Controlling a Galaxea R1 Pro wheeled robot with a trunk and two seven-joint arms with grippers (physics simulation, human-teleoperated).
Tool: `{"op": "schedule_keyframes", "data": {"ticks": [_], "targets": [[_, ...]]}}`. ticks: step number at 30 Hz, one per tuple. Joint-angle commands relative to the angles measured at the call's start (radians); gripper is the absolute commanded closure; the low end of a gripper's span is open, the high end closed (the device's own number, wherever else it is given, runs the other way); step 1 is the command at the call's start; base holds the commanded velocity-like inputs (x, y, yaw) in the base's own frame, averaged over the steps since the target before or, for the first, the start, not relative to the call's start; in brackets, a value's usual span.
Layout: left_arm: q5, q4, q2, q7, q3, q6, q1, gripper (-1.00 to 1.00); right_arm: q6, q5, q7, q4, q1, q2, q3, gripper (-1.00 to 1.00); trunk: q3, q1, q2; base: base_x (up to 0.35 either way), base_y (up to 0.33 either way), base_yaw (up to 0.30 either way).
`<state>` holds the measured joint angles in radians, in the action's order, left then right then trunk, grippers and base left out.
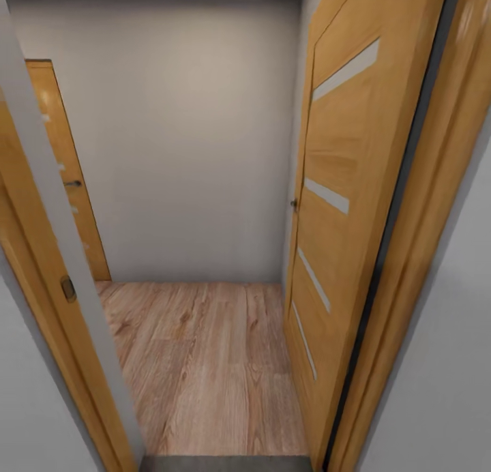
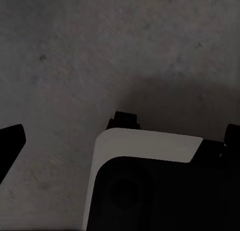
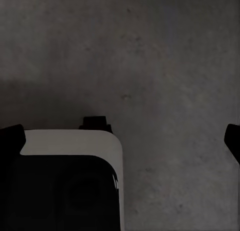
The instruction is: Move the two storage containers from the living room to the garage. In the garage, place one container on the floor and stack the other container on top of it (either order is fine).
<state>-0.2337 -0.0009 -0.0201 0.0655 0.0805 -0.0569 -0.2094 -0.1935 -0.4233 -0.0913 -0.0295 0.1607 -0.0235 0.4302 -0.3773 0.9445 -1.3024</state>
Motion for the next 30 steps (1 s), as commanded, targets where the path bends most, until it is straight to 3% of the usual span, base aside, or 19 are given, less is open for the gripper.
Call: {"op": "schedule_keyframes", "data": {"ticks": [1, 10, 19, 30], "targets": [[-0.009, 0.001, 0.000, 0.002, 0.009, -0.003, -0.001, -1.00, -0.005, -0.008, -0.001, -0.003, 0.001, 0.000, 0.009, -1.00, -0.001, 0.000, -0.001, 0.000, -0.023, 0.266], [-0.009, 0.001, 0.000, 0.002, 0.009, -0.003, -0.001, -1.00, -0.005, -0.008, -0.002, -0.003, 0.001, 0.000, 0.009, -1.00, -0.001, 0.000, -0.001, 0.000, -0.007, 0.266], [-0.009, 0.001, 0.000, 0.002, 0.009, -0.003, -0.001, -1.00, -0.004, -0.005, -0.002, -0.003, 0.001, 0.002, 0.009, -1.00, -0.001, 0.000, -0.001, 0.000, -0.001, 0.077], [-0.009, 0.001, 0.000, 0.002, 0.009, -0.003, -0.001, -1.00, -0.003, -0.005, -0.003, -0.003, 0.001, 0.002, 0.009, -1.00, -0.001, 0.000, -0.001, 0.000, 0.000, 0.190]]}}
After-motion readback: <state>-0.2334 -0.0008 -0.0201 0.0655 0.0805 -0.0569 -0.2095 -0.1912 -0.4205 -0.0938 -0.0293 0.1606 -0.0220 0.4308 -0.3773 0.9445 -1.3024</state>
